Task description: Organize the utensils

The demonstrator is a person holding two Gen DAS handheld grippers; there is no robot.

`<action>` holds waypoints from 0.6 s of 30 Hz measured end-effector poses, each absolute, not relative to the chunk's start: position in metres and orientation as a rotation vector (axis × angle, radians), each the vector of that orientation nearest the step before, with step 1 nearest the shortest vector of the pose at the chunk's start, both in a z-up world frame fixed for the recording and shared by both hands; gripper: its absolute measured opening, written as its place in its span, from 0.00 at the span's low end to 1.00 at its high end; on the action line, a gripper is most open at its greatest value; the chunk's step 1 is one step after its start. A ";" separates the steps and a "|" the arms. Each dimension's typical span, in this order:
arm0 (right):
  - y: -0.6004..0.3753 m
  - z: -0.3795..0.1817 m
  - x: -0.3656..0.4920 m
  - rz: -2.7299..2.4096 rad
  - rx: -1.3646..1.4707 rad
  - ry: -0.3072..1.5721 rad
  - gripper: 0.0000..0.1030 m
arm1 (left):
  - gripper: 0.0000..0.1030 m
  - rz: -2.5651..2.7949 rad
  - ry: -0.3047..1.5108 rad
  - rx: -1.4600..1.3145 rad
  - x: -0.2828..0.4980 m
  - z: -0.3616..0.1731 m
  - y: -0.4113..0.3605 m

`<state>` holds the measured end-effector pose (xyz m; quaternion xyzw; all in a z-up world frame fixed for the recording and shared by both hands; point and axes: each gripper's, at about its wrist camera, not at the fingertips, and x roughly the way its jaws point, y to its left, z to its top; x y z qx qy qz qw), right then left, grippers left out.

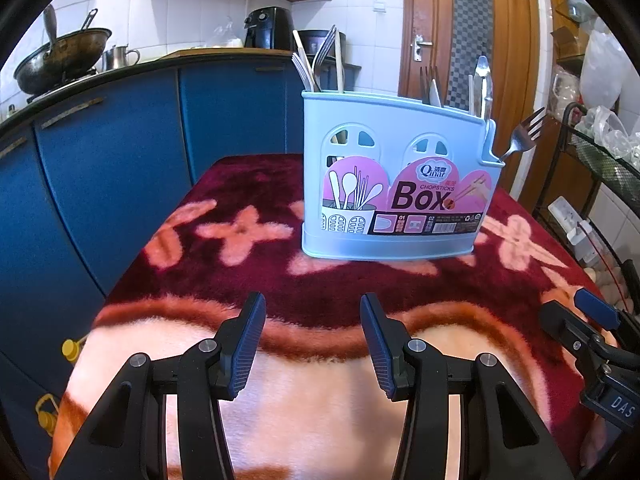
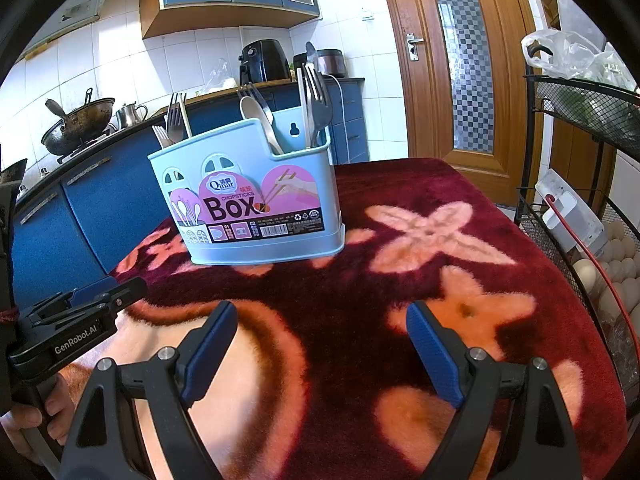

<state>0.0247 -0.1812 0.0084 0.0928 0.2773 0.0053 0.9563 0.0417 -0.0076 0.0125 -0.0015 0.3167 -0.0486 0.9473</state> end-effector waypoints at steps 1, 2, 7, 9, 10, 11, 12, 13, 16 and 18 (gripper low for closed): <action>-0.181 0.008 0.025 0.011 0.188 0.563 0.86 | 0.49 -0.099 0.645 -0.003 0.042 0.012 -0.007; -0.181 0.009 0.025 0.011 0.188 0.563 0.86 | 0.49 -0.099 0.644 -0.002 0.042 0.012 -0.008; -0.181 0.008 0.025 0.011 0.187 0.562 0.86 | 0.49 -0.098 0.643 -0.003 0.042 0.014 -0.007; -0.181 0.008 0.025 0.011 0.187 0.562 0.86 | 0.49 -0.098 0.643 -0.003 0.042 0.014 -0.007; -0.181 0.008 0.025 0.010 0.187 0.562 0.86 | 0.49 -0.099 0.643 -0.003 0.042 0.013 -0.007; -0.181 0.008 0.025 0.011 0.187 0.562 0.86 | 0.49 -0.099 0.643 -0.003 0.042 0.013 -0.007; -0.181 0.008 0.025 0.011 0.187 0.563 0.86 | 0.49 -0.099 0.642 -0.003 0.042 0.013 -0.007; -0.181 0.008 0.024 0.011 0.188 0.562 0.86 | 0.49 -0.099 0.643 -0.002 0.042 0.013 -0.007; -0.181 0.009 0.024 0.011 0.188 0.562 0.86 | 0.49 -0.099 0.642 -0.002 0.042 0.013 -0.007; -0.181 0.008 0.025 0.011 0.187 0.562 0.86 | 0.49 -0.099 0.642 -0.002 0.042 0.014 -0.006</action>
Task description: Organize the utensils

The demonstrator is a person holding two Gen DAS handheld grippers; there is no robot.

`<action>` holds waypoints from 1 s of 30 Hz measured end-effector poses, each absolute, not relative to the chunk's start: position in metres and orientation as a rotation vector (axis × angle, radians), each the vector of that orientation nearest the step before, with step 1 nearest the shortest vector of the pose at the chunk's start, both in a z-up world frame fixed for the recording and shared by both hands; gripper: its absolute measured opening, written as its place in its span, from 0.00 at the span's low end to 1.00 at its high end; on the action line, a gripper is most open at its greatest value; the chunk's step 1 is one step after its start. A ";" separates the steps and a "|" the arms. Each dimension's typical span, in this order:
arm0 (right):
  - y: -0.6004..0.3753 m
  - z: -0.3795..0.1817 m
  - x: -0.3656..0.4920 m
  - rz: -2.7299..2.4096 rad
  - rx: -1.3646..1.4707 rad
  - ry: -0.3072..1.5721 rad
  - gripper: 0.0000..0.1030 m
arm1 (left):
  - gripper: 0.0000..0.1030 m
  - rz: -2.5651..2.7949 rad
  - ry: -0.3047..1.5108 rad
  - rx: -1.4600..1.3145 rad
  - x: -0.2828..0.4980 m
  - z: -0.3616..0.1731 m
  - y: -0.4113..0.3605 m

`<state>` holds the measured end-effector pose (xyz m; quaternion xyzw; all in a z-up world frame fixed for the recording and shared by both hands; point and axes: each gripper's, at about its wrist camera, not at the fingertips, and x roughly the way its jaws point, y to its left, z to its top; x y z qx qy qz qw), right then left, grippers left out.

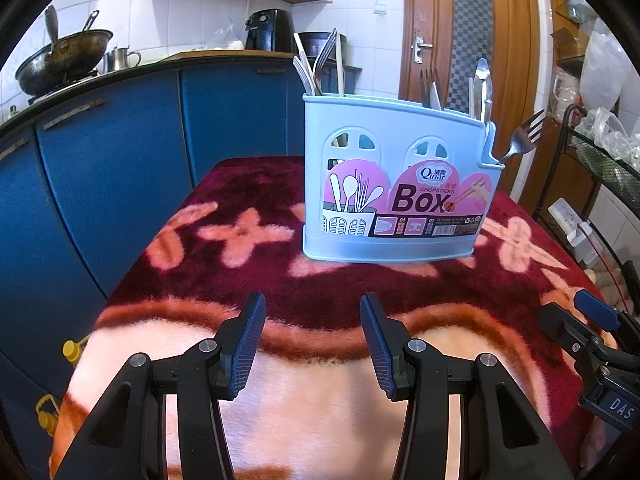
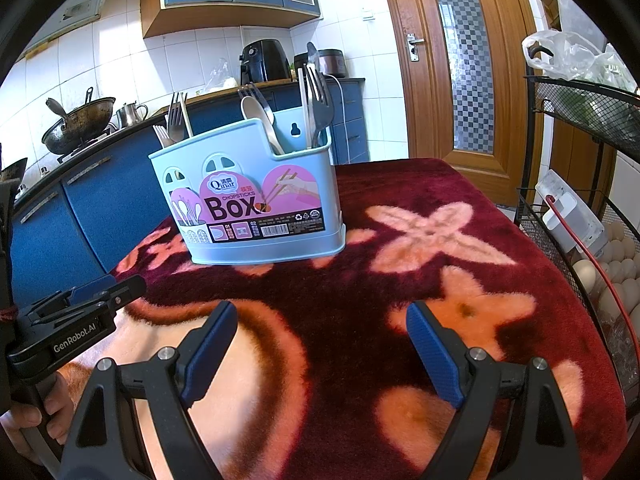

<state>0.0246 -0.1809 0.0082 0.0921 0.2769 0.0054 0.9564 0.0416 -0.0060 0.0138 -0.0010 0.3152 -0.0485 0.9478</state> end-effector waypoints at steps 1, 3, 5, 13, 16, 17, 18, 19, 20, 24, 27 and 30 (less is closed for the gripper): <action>-0.181 0.008 0.025 0.011 0.187 0.562 0.86 | 0.49 -0.099 0.642 -0.002 0.042 0.014 -0.006; -0.181 0.009 0.024 0.011 0.188 0.562 0.86 | 0.49 -0.099 0.642 -0.002 0.042 0.014 -0.006; -0.181 0.008 0.024 0.011 0.188 0.562 0.86 | 0.49 -0.099 0.642 -0.003 0.042 0.014 -0.006; -0.181 0.008 0.024 0.011 0.187 0.562 0.86 | 0.49 -0.099 0.641 -0.002 0.042 0.014 -0.006; -0.181 0.008 0.024 0.010 0.187 0.562 0.86 | 0.49 -0.099 0.641 -0.003 0.041 0.014 -0.006; -0.181 0.008 0.024 0.011 0.187 0.562 0.86 | 0.49 -0.099 0.641 -0.002 0.042 0.014 -0.006; -0.181 0.009 0.024 0.011 0.187 0.562 0.86 | 0.49 -0.099 0.641 -0.002 0.042 0.014 -0.006; -0.181 0.008 0.024 0.011 0.187 0.562 0.86 | 0.49 -0.099 0.641 -0.003 0.041 0.014 -0.006; -0.181 0.008 0.024 0.011 0.187 0.562 0.86 | 0.49 -0.099 0.640 -0.003 0.041 0.014 -0.006; -0.181 0.008 0.024 0.010 0.186 0.561 0.86 | 0.49 -0.098 0.640 -0.004 0.043 0.015 -0.005; -0.181 0.009 0.024 0.011 0.187 0.562 0.86 | 0.49 -0.098 0.641 -0.004 0.043 0.015 -0.005; -0.180 0.009 0.024 0.010 0.187 0.562 0.86 | 0.49 -0.097 0.642 -0.005 0.044 0.016 -0.005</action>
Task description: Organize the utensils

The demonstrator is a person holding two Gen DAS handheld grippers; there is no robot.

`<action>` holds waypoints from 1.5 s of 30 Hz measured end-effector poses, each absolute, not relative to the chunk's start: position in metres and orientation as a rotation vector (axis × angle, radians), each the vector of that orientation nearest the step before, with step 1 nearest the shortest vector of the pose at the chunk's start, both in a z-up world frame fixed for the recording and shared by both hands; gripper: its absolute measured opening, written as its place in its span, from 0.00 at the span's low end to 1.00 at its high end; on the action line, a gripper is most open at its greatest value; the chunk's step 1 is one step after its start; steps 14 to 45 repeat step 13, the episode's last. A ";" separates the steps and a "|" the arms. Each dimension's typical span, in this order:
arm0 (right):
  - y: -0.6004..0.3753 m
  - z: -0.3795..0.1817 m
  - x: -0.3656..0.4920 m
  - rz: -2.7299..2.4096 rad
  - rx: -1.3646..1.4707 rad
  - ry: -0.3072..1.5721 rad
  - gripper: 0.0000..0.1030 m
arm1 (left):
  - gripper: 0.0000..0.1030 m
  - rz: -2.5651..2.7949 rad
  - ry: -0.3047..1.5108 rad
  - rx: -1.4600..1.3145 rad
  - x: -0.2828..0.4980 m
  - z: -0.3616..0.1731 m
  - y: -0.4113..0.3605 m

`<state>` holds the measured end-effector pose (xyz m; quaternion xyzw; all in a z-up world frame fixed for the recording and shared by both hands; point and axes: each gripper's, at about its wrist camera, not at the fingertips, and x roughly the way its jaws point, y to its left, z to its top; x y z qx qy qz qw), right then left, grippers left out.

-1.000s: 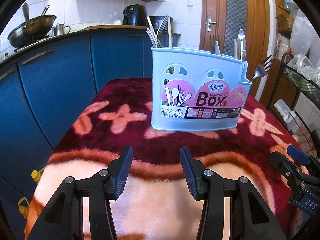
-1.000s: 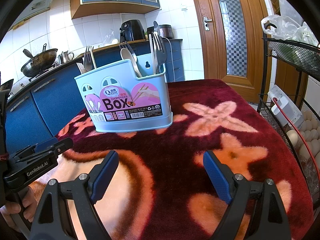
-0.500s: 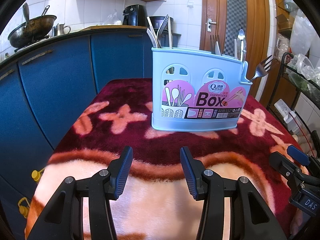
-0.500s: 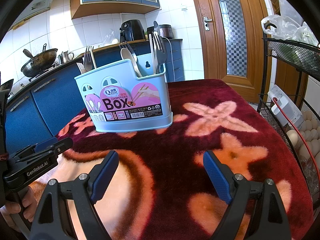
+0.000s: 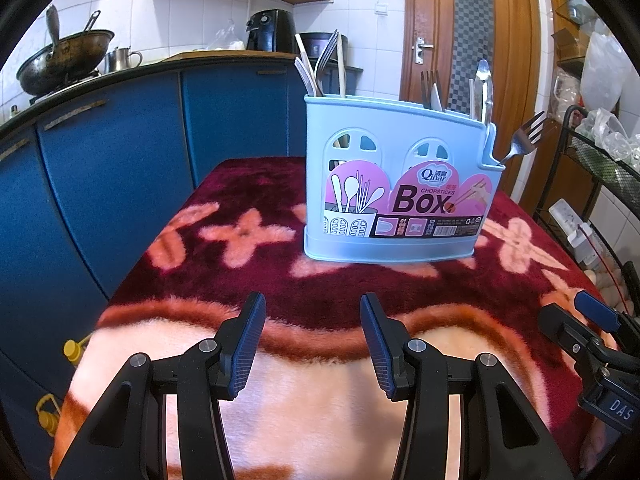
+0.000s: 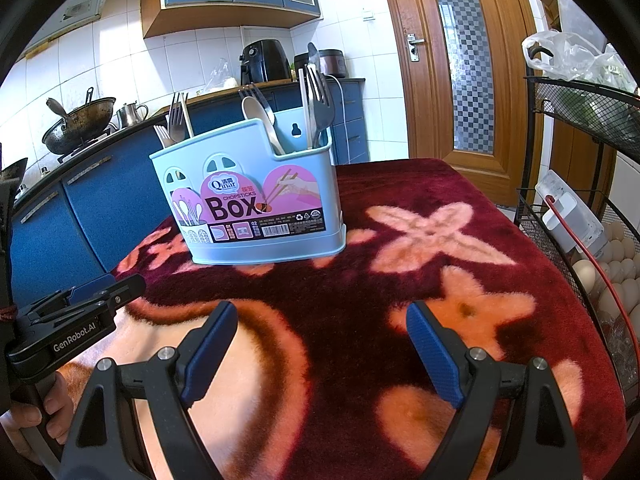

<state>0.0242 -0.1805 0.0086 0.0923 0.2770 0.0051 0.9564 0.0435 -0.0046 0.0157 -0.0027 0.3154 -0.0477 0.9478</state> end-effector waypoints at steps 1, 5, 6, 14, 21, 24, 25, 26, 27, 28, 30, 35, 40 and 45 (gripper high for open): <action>-0.180 0.009 0.024 0.010 0.187 0.562 0.86 | 0.49 -0.097 0.642 -0.006 0.043 0.016 -0.004; -0.180 0.009 0.024 0.011 0.185 0.562 0.86 | 0.49 -0.095 0.643 -0.009 0.043 0.015 -0.004; -0.180 0.009 0.024 0.011 0.185 0.561 0.86 | 0.49 -0.095 0.643 -0.010 0.044 0.016 -0.004; -0.180 0.009 0.024 0.010 0.187 0.562 0.86 | 0.49 -0.094 0.647 -0.011 0.043 0.014 -0.004; -0.180 0.009 0.024 0.010 0.187 0.562 0.86 | 0.49 -0.094 0.647 -0.011 0.043 0.014 -0.004; -0.180 0.009 0.024 0.010 0.187 0.562 0.86 | 0.49 -0.094 0.647 -0.011 0.043 0.014 -0.004; -0.180 0.009 0.024 0.010 0.187 0.562 0.86 | 0.49 -0.094 0.647 -0.011 0.043 0.014 -0.004; -0.180 0.009 0.024 0.010 0.187 0.562 0.86 | 0.49 -0.094 0.647 -0.011 0.043 0.014 -0.004; -0.180 0.009 0.024 0.010 0.187 0.562 0.86 | 0.49 -0.094 0.647 -0.011 0.043 0.014 -0.004; -0.180 0.009 0.024 0.010 0.187 0.562 0.86 | 0.49 -0.094 0.647 -0.011 0.043 0.014 -0.004; -0.180 0.009 0.024 0.010 0.187 0.562 0.86 | 0.49 -0.094 0.647 -0.011 0.043 0.014 -0.004; -0.180 0.009 0.024 0.010 0.187 0.562 0.86 | 0.49 -0.094 0.647 -0.011 0.043 0.014 -0.004; -0.180 0.009 0.024 0.010 0.187 0.562 0.86 | 0.49 -0.094 0.647 -0.011 0.043 0.014 -0.004; -0.180 0.009 0.024 0.010 0.187 0.562 0.86 | 0.49 -0.094 0.647 -0.011 0.043 0.014 -0.004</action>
